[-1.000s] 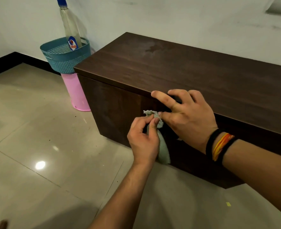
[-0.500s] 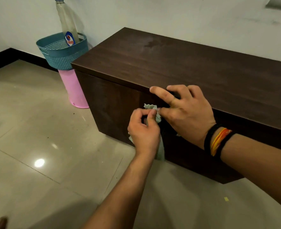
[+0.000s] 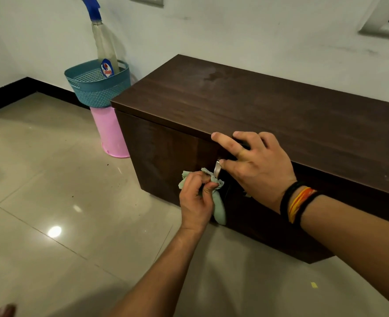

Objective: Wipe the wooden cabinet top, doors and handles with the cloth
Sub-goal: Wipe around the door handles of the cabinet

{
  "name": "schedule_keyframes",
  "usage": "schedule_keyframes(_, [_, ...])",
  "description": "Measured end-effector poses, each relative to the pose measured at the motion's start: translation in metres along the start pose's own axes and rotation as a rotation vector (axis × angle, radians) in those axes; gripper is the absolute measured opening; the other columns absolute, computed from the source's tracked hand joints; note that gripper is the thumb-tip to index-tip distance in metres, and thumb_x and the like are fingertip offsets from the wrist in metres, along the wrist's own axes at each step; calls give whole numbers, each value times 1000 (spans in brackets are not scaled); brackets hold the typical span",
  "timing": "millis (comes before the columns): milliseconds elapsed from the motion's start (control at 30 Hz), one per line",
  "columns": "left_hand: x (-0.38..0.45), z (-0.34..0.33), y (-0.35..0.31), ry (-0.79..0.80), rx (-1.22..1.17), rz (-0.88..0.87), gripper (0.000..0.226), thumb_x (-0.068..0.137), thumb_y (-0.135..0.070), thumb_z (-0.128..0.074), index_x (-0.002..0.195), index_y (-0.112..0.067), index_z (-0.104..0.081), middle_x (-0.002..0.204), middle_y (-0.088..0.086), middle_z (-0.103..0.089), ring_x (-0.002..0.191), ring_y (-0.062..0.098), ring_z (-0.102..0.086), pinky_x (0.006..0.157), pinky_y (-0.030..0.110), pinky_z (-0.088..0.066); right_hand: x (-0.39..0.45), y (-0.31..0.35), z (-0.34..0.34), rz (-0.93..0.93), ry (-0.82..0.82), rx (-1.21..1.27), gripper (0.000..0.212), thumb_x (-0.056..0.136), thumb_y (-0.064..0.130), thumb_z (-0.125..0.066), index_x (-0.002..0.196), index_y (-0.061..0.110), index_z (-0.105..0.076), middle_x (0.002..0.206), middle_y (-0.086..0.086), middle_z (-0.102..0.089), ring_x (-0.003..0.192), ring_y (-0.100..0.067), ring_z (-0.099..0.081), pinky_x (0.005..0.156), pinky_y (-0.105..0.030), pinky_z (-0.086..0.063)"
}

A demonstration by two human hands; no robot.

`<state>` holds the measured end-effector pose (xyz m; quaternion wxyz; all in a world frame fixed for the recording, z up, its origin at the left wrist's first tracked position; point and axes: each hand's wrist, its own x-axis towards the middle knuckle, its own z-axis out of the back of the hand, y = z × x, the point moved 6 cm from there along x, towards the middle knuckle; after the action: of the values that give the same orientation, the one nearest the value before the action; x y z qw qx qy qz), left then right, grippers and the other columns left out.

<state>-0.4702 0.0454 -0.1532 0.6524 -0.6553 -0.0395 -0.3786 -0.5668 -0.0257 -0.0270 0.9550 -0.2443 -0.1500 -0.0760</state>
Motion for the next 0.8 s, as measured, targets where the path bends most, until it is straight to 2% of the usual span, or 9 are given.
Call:
schedule_keyframes(67, [2,2,1,17,15,19,11,85,-1,-72,78,-5,-65,83,-5,-61,83,7,-58,79,19,-47,0,0,-1,-7,13,13,20,84,25,-76,103,29,-77,158,-2,-39,124,-33,-40,86,-46,-38])
schedule_keyframes(167, [0,3,3,-4,-79,138,17,85,-4,-74,81,-18,-68,84,-9,-65,83,11,-64,77,27,-54,0,0,-1,3,-3,12,20,85,25,-75,104,29,-77,158,-3,-40,125,-33,-41,87,-46,-39])
schedule_keyframes(267, [-3,3,-1,-50,-133,217,14,87,-10,-74,84,-22,-67,85,-2,-66,84,16,-65,77,31,-55,0,0,0,15,-19,13,18,88,24,-69,104,29,-76,158,-4,-40,124,-33,-42,87,-46,-38])
schedule_keyframes(400, [0,5,-10,-58,-67,227,11,87,-14,-75,83,-21,-67,82,-2,-65,80,11,-63,71,20,-50,-5,-5,8,40,-53,34,25,87,19,-66,110,26,-74,156,-5,-44,126,-32,-48,89,-45,-39])
schedule_keyframes(500, [8,7,-22,-36,-41,207,9,88,-17,-74,83,-21,-68,82,-3,-65,80,7,-62,71,13,-46,-35,-33,28,-194,-226,148,26,91,17,-66,116,21,-74,142,-7,-58,119,-29,-49,90,-40,-33])
schedule_keyframes(600, [27,8,-35,-3,-41,188,8,90,-22,-73,84,-22,-67,84,-6,-65,82,7,-62,72,15,-49,-83,-52,34,-394,-319,116,20,93,21,-70,112,20,-76,131,-9,-63,112,-30,-47,88,-36,-25])
schedule_keyframes(700, [38,10,-49,23,10,137,8,90,-23,-72,86,-23,-66,83,-11,-64,81,3,-61,70,12,-46,-112,-47,18,-374,-298,14,16,91,26,-76,107,26,-78,130,-5,-63,111,-28,-48,85,-41,-29])
schedule_keyframes(800, [26,13,-66,-9,-26,90,8,91,-21,-71,88,-24,-65,85,-10,-64,82,8,-63,71,16,-49,-117,-37,10,-296,-394,-70,17,93,33,-73,110,34,-77,135,3,-52,113,-22,-46,86,-42,-28])
